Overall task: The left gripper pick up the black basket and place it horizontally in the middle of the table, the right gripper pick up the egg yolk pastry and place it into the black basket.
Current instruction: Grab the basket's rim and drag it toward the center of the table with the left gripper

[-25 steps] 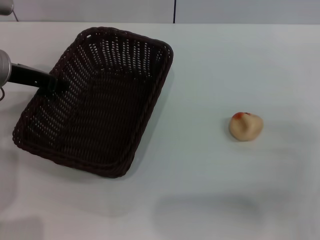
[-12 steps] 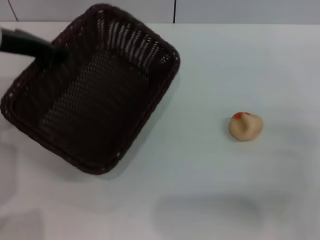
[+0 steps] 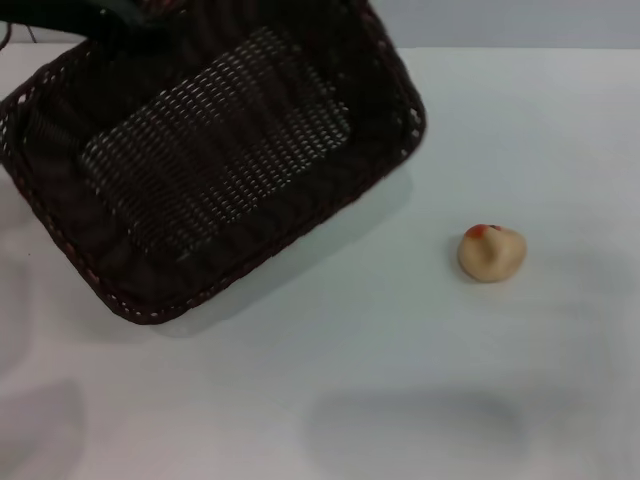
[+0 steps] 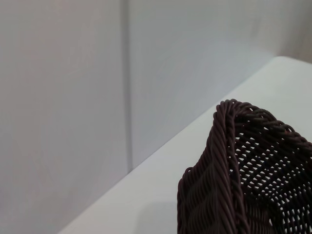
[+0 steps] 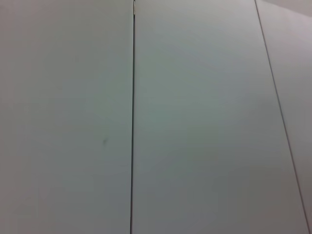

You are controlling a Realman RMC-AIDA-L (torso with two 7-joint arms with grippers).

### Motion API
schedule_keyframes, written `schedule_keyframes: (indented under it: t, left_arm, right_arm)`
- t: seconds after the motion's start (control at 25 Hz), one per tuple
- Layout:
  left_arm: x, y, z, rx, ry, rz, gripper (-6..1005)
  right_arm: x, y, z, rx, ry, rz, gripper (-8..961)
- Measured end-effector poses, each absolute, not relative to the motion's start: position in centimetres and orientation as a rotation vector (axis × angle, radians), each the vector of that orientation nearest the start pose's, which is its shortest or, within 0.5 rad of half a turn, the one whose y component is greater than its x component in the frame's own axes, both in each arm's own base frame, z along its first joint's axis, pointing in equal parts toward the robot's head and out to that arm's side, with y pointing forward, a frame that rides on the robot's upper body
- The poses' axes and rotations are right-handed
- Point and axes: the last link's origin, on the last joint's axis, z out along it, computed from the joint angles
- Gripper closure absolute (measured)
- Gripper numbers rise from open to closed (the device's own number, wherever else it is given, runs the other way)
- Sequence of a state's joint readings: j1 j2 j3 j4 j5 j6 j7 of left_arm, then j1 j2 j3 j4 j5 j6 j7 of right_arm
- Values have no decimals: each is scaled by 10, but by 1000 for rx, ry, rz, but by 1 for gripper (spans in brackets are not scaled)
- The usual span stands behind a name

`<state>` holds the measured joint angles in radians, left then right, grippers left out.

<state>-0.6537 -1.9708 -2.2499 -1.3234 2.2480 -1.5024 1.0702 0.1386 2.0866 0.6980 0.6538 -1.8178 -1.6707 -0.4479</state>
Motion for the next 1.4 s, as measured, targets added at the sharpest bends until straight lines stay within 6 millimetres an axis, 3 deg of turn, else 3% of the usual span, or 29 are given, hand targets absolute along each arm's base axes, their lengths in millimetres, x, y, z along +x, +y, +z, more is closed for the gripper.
schedule_keyframes:
  t: [0.36,0.6,0.96,1.4]
  left_arm:
    - [-130,392,95,-2771,-30,-102,762]
    - [-119,386,72,-2842,160,-39,733]
    - [-111,383,57,-2864,220,-53,689]
    - [-111,382,56,-2835,214,-72,636]
  right_arm:
    - [298,240,28,-938,307,679,440]
    - [299,238,29,-925,313,674,440]
    - [301,235,29,-914,319,666,440]
    - [302,231,30,-908,310,666,440]
